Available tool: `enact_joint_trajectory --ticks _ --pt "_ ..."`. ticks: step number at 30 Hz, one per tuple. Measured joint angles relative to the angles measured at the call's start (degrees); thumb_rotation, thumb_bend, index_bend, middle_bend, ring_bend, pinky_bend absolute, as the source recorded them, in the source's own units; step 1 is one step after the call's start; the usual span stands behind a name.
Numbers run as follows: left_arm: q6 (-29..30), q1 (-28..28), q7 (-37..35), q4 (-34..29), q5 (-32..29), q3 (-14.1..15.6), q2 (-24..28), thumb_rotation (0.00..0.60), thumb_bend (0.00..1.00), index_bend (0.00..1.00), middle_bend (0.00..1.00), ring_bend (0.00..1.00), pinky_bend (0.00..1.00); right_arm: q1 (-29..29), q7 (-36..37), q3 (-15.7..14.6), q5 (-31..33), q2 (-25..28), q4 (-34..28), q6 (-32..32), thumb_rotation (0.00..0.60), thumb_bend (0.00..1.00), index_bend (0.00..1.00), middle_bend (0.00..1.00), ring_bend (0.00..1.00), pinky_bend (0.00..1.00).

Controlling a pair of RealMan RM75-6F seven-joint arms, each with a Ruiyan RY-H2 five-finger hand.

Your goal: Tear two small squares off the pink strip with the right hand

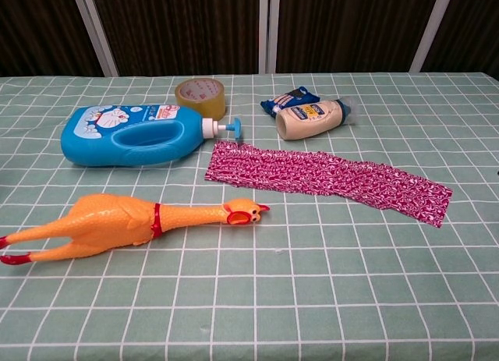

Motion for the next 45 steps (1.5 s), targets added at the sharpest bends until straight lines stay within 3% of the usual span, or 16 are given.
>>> enact_joint_trajectory --ticks 6,12,21,45 --pt "-0.5 -0.1 -1.0 0.9 -0.3 -0.1 0.0 0.6 0.18 0.17 0.12 0.0 0.11 3.4 -6.6 1.9 8.0 -2.5 -1.6 -4.3 0.6 1.0 0.12 0.92 0.85 0.73" --pt "-0.9 -0.2 -2.5 1.8 -0.2 0.1 0.5 0.6 0.18 0.17 0.12 0.0 0.11 7.5 -8.7 3.7 14.1 -4.3 -2.2 -8.4 0.6 1.0 0.12 0.93 0.85 0.74" --pt "-1.1 -0.1 -2.6 1.9 -0.5 0.0 1.0 0.6 0.18 0.17 0.12 0.0 0.11 11.3 -11.4 3.4 21.2 -5.7 -1.6 -11.4 0.6 1.0 0.12 0.93 0.85 0.74" --pt "-2.1 -0.5 -1.7 -0.7 -0.3 0.3 2.2 0.6 0.18 0.17 0.12 0.0 0.11 13.9 -10.3 -1.3 23.3 -6.7 0.1 -10.2 0.6 1.0 0.17 0.93 0.85 0.74"
